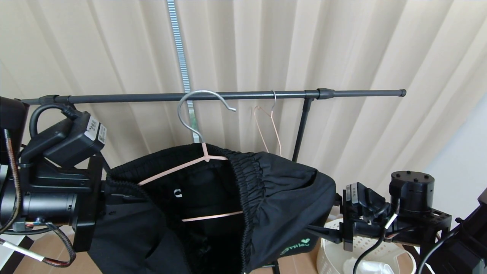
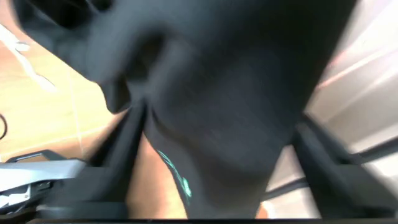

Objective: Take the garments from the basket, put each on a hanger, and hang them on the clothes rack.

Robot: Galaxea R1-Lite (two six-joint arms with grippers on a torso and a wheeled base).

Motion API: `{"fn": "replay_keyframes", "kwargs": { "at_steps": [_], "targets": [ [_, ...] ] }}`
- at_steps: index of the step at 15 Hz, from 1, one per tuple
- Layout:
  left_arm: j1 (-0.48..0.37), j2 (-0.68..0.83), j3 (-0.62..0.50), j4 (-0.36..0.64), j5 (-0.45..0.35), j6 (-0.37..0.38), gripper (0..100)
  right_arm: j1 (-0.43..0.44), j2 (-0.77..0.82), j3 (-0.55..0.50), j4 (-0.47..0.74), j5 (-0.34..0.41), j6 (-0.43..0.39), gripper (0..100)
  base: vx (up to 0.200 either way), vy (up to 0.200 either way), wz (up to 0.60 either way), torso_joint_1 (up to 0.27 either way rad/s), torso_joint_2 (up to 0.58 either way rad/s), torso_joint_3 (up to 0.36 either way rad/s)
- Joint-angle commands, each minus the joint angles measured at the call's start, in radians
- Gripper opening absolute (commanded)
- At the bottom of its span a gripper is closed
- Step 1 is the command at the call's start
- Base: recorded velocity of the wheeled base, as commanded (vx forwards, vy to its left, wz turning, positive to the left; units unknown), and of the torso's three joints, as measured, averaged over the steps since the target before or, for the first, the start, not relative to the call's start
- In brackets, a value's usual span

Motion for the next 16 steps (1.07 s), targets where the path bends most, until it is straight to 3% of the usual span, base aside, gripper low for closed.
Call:
{"fn": "replay_keyframes", "kwargs": {
  "at_steps": [1,9,16],
  "targets": [
    [0.008,-0.026,0.037,-0.04,0.0,-0.017,0,-0.01,0.021,-0.005,-0.001,0.0,0.002,0,0.0,0.0,0.0,0.0,0.0,0.0],
    [0.025,-0.083,0.049,-0.059,0.002,-0.087,0,-0.117,0.041,-0.065,0.002,-0.002,0.055,0,0.0,0.0,0.0,0.0,0.0,0.0],
    [0.036,-0.098,0.048,-0.059,0.0,-0.109,0,-0.125,0.076,-0.083,0.008,-0.039,0.065,0,0.0,0.0,0.0,0.0,0.0,0.0]
  ]
}}
